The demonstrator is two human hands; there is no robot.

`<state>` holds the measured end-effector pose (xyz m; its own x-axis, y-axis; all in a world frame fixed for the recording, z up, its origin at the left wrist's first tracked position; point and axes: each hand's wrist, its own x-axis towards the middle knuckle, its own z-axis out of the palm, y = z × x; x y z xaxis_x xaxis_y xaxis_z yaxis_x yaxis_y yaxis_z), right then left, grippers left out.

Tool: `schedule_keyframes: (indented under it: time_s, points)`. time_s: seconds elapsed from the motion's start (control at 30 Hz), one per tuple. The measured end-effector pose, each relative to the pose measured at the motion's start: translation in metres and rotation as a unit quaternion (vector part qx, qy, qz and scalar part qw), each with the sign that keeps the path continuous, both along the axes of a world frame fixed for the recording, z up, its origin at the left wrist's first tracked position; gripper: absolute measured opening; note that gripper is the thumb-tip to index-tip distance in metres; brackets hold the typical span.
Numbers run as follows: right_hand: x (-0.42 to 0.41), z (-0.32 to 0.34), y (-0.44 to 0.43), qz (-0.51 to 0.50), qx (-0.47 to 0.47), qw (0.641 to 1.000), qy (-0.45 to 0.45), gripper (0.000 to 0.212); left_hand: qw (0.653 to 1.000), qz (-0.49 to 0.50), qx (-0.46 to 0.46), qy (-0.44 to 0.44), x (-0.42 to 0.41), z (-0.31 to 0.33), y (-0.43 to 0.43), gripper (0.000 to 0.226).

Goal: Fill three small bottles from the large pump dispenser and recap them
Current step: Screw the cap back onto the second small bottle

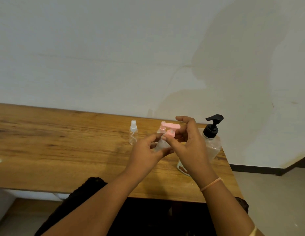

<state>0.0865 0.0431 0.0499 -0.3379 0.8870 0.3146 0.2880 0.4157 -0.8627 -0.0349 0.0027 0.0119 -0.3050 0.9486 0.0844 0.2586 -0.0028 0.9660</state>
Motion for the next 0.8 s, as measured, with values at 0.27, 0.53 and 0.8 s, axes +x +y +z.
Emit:
schedule_keyframes:
  time_s: [0.27, 0.53, 0.8]
  points:
    - [0.0013, -0.0045, 0.0017, 0.076, -0.095, 0.982, 0.142, 0.064, 0.995, -0.014, 0.006, -0.098, 0.0019, 0.0041, 0.0017, 0.061]
    - [-0.0019, -0.0026, 0.0029, 0.042, -0.083, 0.987, 0.134, 0.065, 0.994, -0.030, 0.010, -0.107, 0.0035, 0.0040, -0.0005, 0.044]
    - [-0.0020, 0.0006, 0.0011, 0.061, -0.144, 0.971, 0.181, 0.069, 0.991, -0.039, 0.016, -0.124, 0.0062, 0.0069, -0.0004, 0.047]
